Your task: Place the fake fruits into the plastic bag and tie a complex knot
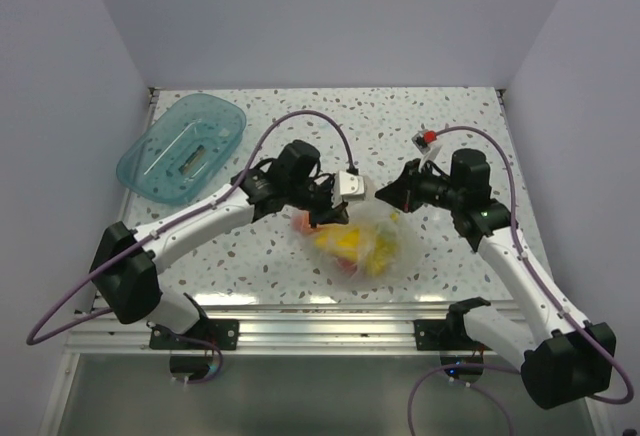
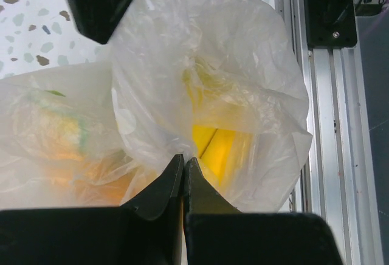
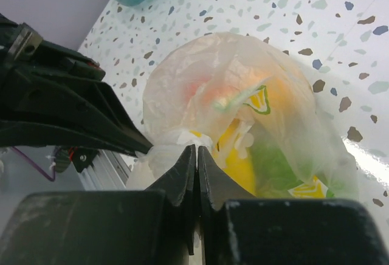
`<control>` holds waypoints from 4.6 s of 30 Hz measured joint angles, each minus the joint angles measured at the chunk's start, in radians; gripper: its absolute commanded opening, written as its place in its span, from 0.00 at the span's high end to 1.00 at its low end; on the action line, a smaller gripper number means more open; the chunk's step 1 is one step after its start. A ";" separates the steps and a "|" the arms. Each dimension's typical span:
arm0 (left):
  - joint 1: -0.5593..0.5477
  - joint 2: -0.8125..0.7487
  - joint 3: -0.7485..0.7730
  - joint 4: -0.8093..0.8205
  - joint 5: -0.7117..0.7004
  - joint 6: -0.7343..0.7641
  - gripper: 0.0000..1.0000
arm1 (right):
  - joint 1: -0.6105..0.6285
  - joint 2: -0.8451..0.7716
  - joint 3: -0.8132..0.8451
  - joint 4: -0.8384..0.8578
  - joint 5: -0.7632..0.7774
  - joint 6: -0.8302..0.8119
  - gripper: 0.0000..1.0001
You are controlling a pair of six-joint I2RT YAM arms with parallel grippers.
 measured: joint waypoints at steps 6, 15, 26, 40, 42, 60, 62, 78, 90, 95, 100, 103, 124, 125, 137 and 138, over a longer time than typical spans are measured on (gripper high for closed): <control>0.066 -0.003 0.100 -0.035 0.003 -0.001 1.00 | 0.000 -0.027 0.017 -0.021 0.002 -0.029 1.00; 0.080 -0.048 0.187 -0.140 0.132 0.018 1.00 | 0.002 -0.035 0.017 -0.002 0.050 -0.002 1.00; 0.004 -0.063 0.013 -0.176 0.233 0.034 1.00 | 0.003 -0.035 0.010 0.035 0.109 0.104 1.00; -0.098 -0.036 -0.164 0.109 -0.117 0.017 1.00 | 0.003 -0.035 -0.007 0.056 0.091 0.127 0.75; -0.088 -0.030 -0.164 0.109 -0.115 0.016 1.00 | 0.002 -0.030 0.008 0.017 0.069 0.084 0.34; 0.017 -0.029 -0.090 0.056 0.068 0.002 1.00 | -0.180 -0.013 0.142 -0.394 -0.322 -0.878 0.02; 0.017 -0.029 -0.082 0.044 0.079 0.004 1.00 | -0.150 0.029 0.136 -0.384 -0.331 -0.920 0.02; 0.060 -0.010 -0.004 -0.042 0.159 0.025 1.00 | 0.090 0.208 0.071 -0.238 -0.223 -1.017 1.00; 0.143 0.016 0.280 -0.110 0.156 -0.007 1.00 | 0.084 0.189 0.112 0.015 -0.033 -0.085 1.00; 0.179 0.046 0.411 -0.114 0.172 -0.076 1.00 | 0.055 0.111 0.106 0.053 0.037 0.288 1.00; 0.171 0.045 0.406 -0.114 0.223 -0.132 1.00 | -0.001 -0.002 -0.001 0.079 0.113 0.626 1.00; 0.137 0.029 0.325 -0.088 0.222 -0.159 1.00 | -0.034 -0.040 -0.098 0.085 0.138 0.752 1.00; -0.102 0.095 -0.113 0.292 -0.242 -0.105 1.00 | -0.035 -0.042 -0.186 0.119 0.150 0.896 1.00; -0.103 0.116 -0.113 0.304 -0.255 -0.103 1.00 | -0.035 -0.041 -0.195 0.121 0.149 0.899 1.00; 0.022 0.162 -0.172 0.600 -0.081 -0.378 1.00 | -0.003 -0.056 -0.240 0.247 0.126 0.946 1.00; 0.030 0.168 -0.172 0.639 -0.069 -0.428 1.00 | 0.002 -0.059 -0.242 0.257 0.126 0.951 1.00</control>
